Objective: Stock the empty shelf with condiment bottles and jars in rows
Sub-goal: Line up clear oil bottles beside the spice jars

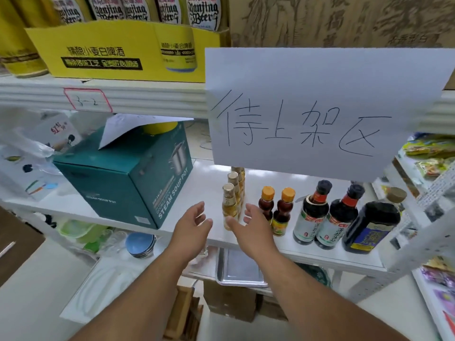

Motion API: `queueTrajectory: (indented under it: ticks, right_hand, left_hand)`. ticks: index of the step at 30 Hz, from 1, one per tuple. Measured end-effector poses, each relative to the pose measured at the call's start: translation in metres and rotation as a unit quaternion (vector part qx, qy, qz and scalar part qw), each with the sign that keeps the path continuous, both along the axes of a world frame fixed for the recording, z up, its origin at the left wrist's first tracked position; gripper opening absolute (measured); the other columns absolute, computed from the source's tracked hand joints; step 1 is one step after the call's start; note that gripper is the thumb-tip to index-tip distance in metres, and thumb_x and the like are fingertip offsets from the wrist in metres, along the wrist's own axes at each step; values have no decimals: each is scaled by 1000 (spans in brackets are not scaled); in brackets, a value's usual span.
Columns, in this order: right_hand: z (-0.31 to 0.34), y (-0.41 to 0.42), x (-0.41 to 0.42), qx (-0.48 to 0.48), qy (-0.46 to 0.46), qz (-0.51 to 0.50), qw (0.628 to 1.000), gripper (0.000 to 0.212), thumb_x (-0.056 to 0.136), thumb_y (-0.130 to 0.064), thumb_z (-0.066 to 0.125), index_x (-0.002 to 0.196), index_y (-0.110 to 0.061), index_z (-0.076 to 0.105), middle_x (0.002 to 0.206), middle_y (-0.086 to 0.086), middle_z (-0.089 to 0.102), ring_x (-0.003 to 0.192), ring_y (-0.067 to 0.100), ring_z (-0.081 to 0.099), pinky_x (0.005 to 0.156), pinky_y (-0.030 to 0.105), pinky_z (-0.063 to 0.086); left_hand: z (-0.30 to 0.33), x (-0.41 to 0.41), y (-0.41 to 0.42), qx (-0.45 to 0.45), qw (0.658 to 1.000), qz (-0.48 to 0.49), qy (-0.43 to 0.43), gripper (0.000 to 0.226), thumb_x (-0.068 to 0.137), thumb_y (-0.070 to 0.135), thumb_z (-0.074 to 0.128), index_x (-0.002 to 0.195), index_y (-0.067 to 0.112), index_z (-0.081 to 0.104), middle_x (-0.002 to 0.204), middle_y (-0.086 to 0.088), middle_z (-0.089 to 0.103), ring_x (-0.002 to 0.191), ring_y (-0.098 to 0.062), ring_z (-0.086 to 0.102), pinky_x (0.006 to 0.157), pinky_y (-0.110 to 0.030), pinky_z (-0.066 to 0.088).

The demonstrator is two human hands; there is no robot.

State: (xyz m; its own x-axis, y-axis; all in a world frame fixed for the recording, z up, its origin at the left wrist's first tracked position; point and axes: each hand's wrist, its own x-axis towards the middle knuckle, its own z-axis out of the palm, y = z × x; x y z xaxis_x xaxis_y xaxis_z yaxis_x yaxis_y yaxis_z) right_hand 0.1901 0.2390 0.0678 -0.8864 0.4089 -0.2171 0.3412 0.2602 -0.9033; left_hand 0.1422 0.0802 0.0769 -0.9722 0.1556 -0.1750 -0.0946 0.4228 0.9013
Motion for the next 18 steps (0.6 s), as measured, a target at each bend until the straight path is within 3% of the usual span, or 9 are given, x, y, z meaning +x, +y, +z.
queueTrajectory:
  ticks: [3,6,14,18]
  right_hand:
    - [0,-12,-19,13,-3,-36,999,55,96,-35,71,144,-22,47,107,-19,46,100,3,49,87,23,41]
    - [-8,-20,-36,26,-11,-74,997,55,94,-35,72,142,-21,48,100,-23,48,88,0,49,81,20,41]
    - [-25,-27,-64,38,-21,-120,992,65,93,-40,72,148,-22,43,134,-3,54,100,7,46,82,23,39]
    - [-35,-26,-75,38,-29,-130,990,61,93,-39,71,145,-20,45,115,-11,49,96,8,48,80,24,40]
  left_hand:
    - [-4,-27,-10,20,999,-29,-4,56,99,19,59,151,29,41,153,10,46,133,-8,50,101,-28,42]
    - [-17,-48,-18,20,998,-61,-13,55,99,21,59,150,31,41,153,11,45,133,-8,49,103,-31,44]
    - [-35,-76,-20,3,993,-115,-29,54,100,22,58,151,31,40,154,12,44,133,-6,48,99,-26,42]
    - [-38,-83,-18,-3,991,-125,-42,55,100,20,58,152,28,40,154,11,45,132,-6,48,104,-28,42]
